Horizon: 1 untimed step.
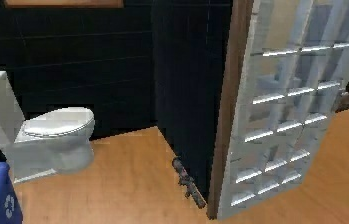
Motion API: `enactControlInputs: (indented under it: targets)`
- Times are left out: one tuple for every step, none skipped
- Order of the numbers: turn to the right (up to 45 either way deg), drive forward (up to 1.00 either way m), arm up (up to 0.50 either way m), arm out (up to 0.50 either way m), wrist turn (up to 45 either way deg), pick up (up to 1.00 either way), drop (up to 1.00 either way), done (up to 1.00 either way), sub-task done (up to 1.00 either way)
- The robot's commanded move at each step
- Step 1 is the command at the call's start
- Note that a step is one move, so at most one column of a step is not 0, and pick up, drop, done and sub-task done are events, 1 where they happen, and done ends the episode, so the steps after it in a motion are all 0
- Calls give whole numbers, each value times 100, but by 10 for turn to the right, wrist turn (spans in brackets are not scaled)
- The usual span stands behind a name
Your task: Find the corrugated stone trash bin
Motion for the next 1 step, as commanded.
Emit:
enactControlInputs:
  targets:
    - [0, 10, 0, 0, 0, 0, 0, 0, 0]
